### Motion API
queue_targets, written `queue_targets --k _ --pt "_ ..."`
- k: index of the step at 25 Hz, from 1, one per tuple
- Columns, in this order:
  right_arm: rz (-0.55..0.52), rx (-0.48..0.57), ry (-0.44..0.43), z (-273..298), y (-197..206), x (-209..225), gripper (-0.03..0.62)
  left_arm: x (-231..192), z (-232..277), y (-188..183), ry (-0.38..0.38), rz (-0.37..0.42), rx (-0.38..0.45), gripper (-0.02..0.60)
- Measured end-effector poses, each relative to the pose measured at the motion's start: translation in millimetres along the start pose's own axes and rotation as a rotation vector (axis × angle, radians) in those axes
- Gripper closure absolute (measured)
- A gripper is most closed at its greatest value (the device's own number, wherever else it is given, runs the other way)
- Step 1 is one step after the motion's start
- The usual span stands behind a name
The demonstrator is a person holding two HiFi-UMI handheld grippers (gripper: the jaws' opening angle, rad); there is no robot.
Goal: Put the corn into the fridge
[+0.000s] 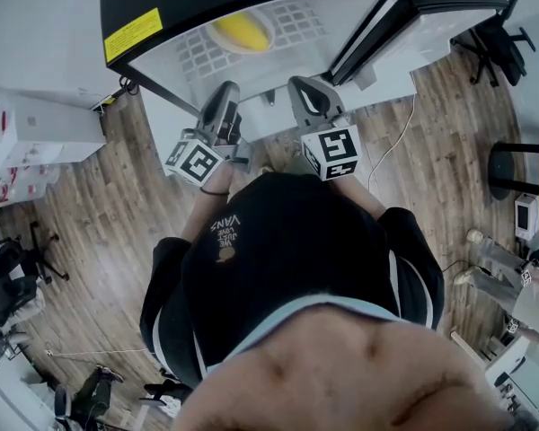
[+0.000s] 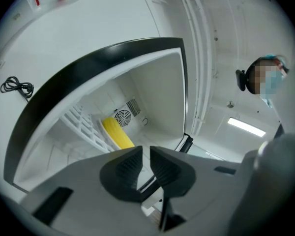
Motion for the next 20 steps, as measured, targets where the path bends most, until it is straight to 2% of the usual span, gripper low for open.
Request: queue_targets --k 6,20 --pt "0.001 0.001 -0.018 -10.2 4.0 2.0 0.579 5.3 -5.3 6.7 -0.025 0.063 -0.009 0.526" --pt "-0.008 0.005 -0.100 -40.0 7.7 13.8 0.579 41.2 -24.6 35.9 -0.115 0.093 0.009 0.538"
Point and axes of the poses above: the fingertips, and each gripper's own axes: z forward along the fingers, x to its right, y out of its underside, the point moved 9 cm from there along -z, backward along the fingers, and after that the axes turned 5 degrees about -x, right-handed, at the moved point
